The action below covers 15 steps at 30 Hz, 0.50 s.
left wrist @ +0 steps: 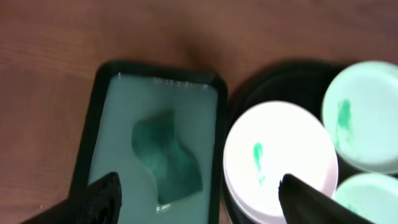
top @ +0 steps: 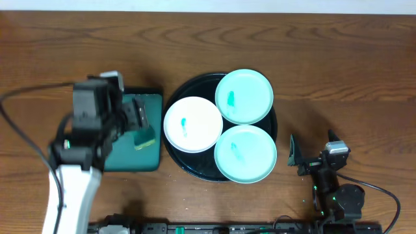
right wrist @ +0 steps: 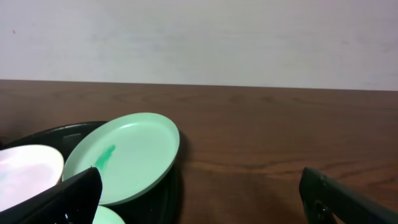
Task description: Clean dirty plates on tray and stack at the side
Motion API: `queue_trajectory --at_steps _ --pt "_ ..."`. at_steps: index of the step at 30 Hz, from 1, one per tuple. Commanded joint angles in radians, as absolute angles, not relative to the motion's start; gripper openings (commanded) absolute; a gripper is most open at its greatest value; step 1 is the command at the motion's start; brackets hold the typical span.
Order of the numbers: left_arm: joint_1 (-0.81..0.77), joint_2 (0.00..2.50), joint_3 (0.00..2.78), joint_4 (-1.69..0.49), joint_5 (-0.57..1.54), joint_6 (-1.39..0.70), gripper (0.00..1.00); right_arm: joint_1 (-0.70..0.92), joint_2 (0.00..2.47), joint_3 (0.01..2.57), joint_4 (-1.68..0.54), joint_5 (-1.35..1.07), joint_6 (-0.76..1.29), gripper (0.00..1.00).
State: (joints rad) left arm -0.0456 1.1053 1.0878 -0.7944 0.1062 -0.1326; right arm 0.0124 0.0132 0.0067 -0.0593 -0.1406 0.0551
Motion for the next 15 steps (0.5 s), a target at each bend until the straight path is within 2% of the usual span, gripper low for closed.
queue_trajectory --at_steps 1,9,15 --pt "-0.041 1.213 1.235 -0.922 0.126 -0.125 0.81 0.006 0.011 0.006 -0.059 -0.139 0.044 0.99" --pt "-0.041 1.253 1.25 -1.035 0.255 -0.132 0.81 0.006 0.011 0.006 -0.06 -0.164 0.056 0.99" --pt "-0.041 1.253 1.25 -1.04 0.255 -0.135 0.81 0.006 0.011 0.008 -0.017 -0.422 0.136 0.99"
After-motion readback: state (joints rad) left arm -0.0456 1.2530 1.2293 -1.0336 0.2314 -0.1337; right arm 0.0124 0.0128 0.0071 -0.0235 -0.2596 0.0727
